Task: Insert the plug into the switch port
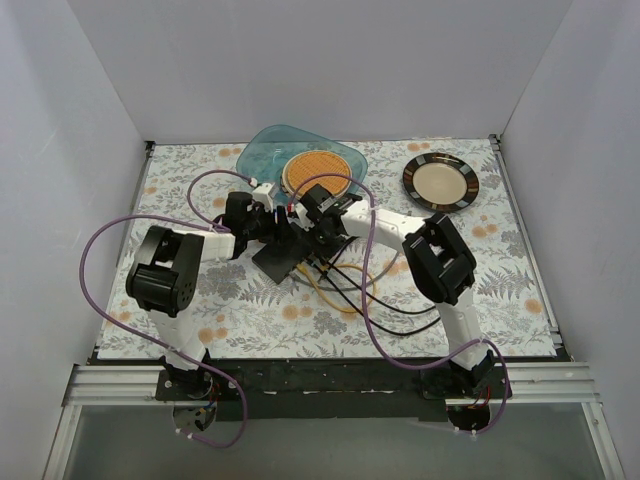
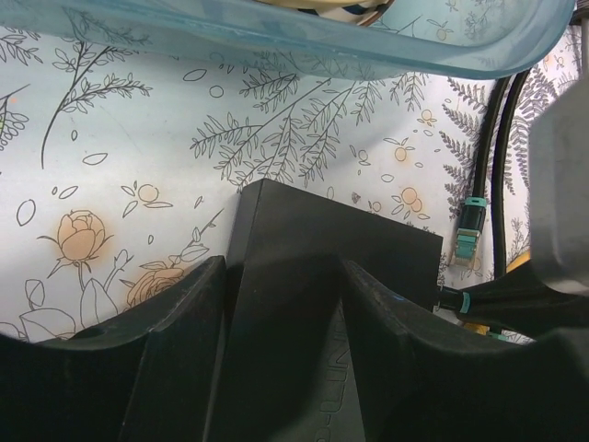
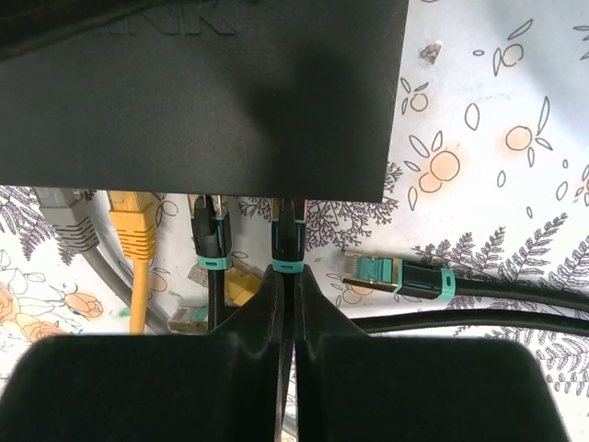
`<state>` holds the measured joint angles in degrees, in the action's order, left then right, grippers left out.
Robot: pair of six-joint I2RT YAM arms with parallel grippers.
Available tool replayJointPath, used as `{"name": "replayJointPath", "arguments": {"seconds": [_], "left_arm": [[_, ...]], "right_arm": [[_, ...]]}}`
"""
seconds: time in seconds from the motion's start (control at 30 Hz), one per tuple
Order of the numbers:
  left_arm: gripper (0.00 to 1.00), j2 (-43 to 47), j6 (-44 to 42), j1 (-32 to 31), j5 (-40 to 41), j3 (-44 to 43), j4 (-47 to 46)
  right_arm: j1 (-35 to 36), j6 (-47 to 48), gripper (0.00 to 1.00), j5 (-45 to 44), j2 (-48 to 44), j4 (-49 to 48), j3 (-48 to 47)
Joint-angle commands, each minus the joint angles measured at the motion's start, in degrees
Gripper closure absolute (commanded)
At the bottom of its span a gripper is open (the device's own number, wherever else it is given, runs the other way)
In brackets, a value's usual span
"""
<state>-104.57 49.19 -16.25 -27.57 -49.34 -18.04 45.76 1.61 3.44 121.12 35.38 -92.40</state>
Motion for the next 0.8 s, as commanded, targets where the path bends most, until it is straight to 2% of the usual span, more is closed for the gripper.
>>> {"name": "replayJointPath", "arguments": {"seconds": [0.0,0.23,0.57,0.77], "left_arm": [[0.5,3.41,1.26,-6.16,-16.63,1.44,4.59],[0.5,1.14,-0.85,-7.48,-24.71,0.13,6.44],[0.53,-2.65,-3.22,-8.36,-27.88,-2.25,10.48],[0.53,-2.91,-4.54,-9.15,-29.64,-2.6,11.71]], "right_arm": [[0.39,0.06,0.99,3.06,-0.09,-20.7,-8.68],[0.39,-0.9,0.99,3.41,-0.27,-22.71,-6.66],[0.39,-1.17,0.99,-1.24,-5.54,-40.72,7.84],[0.3,-1.17,0.99,-1.42,-2.74,-40.65,4.34]]}}
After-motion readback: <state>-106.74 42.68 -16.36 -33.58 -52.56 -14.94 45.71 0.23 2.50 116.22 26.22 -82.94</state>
